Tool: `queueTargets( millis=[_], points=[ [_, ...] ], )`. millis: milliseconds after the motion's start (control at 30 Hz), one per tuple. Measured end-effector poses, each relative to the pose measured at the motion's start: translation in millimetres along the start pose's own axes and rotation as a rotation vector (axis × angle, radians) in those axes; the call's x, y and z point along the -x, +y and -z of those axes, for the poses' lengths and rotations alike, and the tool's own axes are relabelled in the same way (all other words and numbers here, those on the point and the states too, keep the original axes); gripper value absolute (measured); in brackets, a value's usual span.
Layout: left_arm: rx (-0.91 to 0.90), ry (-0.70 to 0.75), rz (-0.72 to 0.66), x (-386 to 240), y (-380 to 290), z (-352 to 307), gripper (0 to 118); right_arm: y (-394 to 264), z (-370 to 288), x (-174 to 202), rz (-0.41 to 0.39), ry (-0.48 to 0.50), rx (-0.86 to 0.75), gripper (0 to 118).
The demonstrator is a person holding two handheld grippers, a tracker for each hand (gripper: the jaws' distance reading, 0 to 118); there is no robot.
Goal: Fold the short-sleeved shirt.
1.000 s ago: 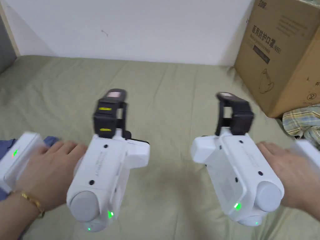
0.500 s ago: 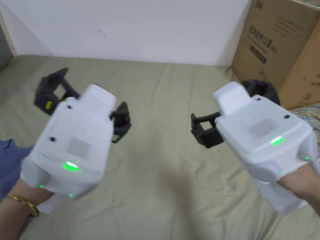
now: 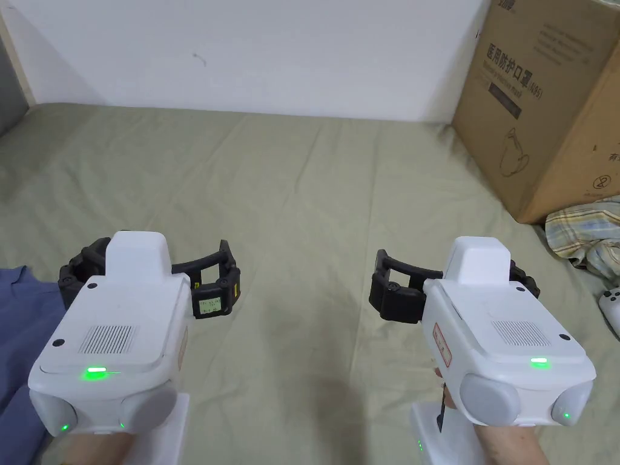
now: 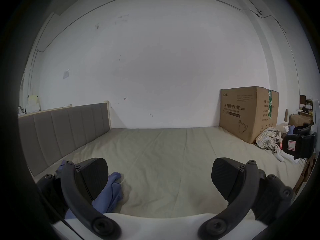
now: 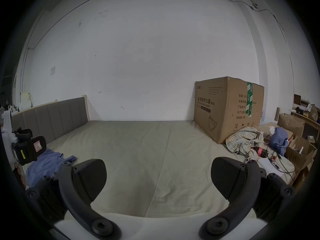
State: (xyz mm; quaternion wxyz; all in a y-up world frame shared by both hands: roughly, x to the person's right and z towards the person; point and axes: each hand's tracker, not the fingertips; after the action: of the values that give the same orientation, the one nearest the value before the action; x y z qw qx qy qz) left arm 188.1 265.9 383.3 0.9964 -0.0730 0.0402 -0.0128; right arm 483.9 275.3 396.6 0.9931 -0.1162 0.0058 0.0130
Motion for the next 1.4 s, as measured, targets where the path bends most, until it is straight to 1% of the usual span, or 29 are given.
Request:
queueTargets(
  millis=[233,467,967,1000,1033,1067,1100,1133,1167,1200,1300,1400],
  points=[
    [-0.019,-0.007,0.026,-6.3,2.5,-3.6,118,0.7,-3.4,0.0,-0.007,0.004,-0.005,118],
    [-0.022,-0.014,0.042,-10.0,3.5,-6.2,118,-0.3,-4.8,0.2,0.008,0.007,-0.001,118],
    [-0.028,-0.022,0.050,-13.7,5.1,-9.1,118,0.6,-7.5,5.9,-0.016,0.026,-0.009,117],
    [-0.029,-0.024,0.050,-13.8,5.2,-9.7,113,1.0,-7.9,6.2,-0.018,0.029,-0.007,116],
    [-0.029,-0.025,0.049,-14.6,5.9,-11.4,101,1.8,-8.9,7.4,-0.020,0.026,-0.004,112],
    [-0.032,-0.025,0.049,-15.7,6.5,-13.2,78,2.4,-10.3,8.6,-0.020,0.023,-0.005,103],
    [-0.035,-0.021,0.048,-16.5,6.8,-13.7,35,2.8,-11.3,8.3,-0.017,0.026,-0.013,75],
    [-0.034,-0.015,0.046,-16.0,7.1,-12.5,13,3.3,-12.7,8.8,-0.014,0.026,-0.026,40],
    [-0.029,-0.013,0.039,-15.4,7.6,-11.4,6,4.5,-12.3,10.3,-0.018,0.016,-0.025,6],
    [-0.031,0.000,0.026,-15.1,8.3,-11.4,3,5.4,-11.3,10.3,-0.021,-0.001,-0.021,0],
    [-0.026,-0.021,0.004,-12.6,11.4,-12.0,0,10.4,-17.3,10.8,0.010,0.039,-0.017,0],
    [-0.029,-0.016,0.019,-13.3,11.1,-12.1,0,11.0,-18.2,12.1,-0.012,0.039,-0.020,0]
  ],
)
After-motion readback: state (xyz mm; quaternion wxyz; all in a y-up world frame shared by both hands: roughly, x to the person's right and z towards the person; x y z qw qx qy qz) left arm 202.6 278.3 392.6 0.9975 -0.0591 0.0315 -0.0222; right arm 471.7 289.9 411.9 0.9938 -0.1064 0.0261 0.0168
